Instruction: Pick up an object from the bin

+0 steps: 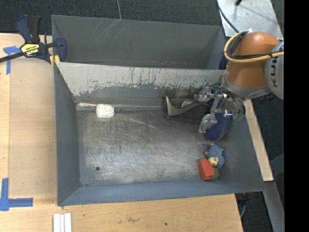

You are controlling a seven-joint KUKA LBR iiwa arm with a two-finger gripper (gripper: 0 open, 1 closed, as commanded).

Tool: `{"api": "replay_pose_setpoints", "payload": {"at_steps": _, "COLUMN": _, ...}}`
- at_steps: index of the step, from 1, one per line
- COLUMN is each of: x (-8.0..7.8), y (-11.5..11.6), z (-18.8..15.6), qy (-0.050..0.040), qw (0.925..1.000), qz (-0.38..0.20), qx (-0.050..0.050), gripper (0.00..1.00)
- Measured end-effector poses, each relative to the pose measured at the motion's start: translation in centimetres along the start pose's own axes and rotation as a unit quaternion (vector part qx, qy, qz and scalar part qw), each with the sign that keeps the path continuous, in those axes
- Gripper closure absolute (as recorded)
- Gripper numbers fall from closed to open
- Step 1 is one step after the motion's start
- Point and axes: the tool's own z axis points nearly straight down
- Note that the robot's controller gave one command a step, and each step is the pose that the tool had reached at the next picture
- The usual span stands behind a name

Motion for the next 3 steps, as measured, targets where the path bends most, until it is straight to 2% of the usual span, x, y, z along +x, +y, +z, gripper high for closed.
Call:
{"api": "replay_pose_setpoints", "payload": {"at_steps": 1, "x": -0.4, "y": -0.5, "z": -1.5, "qy": 0.0051, "qw": 0.9956, "qz": -0.094, "qx": 0.001, "gripper": 0.00}}
{"api": "replay_pose_setpoints", "payload": {"at_steps": 2, "x": 0.5, "y": -1.9, "z": 0.9, "qy": -0.0036, "qw": 0.9982, "qz": -0.059, "qx": -0.002, "gripper": 0.00}}
{"api": "replay_pose_setpoints", "payload": {"at_steps": 3, "x": 0.2, "y": -1.9, "z": 0.7, "qy": -0.0098, "qw": 0.9982, "qz": -0.059, "qx": 0.000, "gripper": 1.00}}
